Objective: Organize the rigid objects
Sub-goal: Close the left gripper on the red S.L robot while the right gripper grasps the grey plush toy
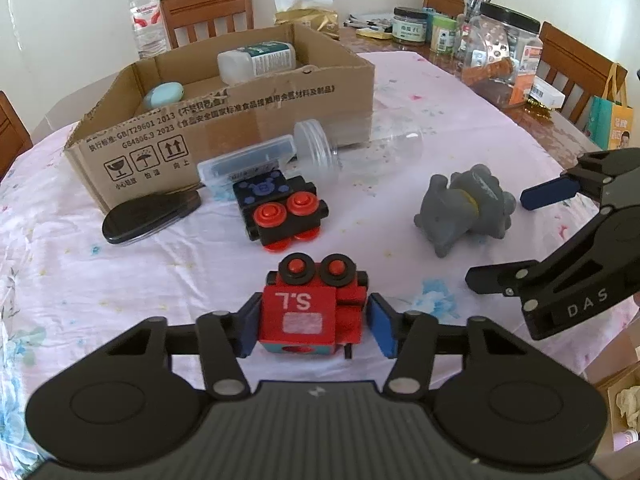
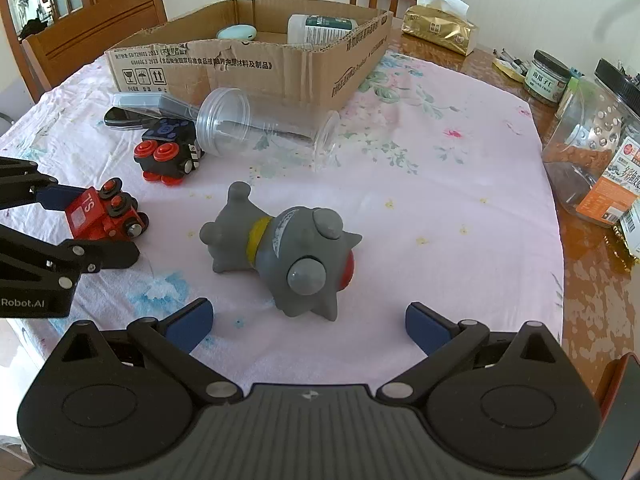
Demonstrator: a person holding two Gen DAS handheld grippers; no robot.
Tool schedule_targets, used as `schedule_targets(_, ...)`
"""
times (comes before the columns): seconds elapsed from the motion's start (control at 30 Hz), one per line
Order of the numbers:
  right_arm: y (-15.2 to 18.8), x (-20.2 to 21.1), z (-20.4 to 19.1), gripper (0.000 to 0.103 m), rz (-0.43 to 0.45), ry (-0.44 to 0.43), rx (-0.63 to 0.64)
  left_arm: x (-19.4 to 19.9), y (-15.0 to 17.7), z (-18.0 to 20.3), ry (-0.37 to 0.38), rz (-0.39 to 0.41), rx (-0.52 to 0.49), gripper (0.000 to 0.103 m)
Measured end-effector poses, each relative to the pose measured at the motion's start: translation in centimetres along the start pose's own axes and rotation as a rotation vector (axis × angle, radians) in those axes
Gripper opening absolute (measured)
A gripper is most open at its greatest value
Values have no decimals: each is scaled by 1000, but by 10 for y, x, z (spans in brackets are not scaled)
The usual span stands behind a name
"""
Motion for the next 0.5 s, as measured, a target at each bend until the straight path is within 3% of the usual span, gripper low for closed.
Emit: schedule_targets(0.5,-9,-7,-5,103,-47,6,-42,2,1,-8,11,-4,-16,51)
Point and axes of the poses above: each gripper's, at about its wrist camera, not at the fingertips, and x roughly against the way its jaws point, z to its right, y to its underside, the point moved 8 cm from there along -x, roughly the way its jaws point, and after that the axes turned 5 degrees about z, right-handed, at the moved point
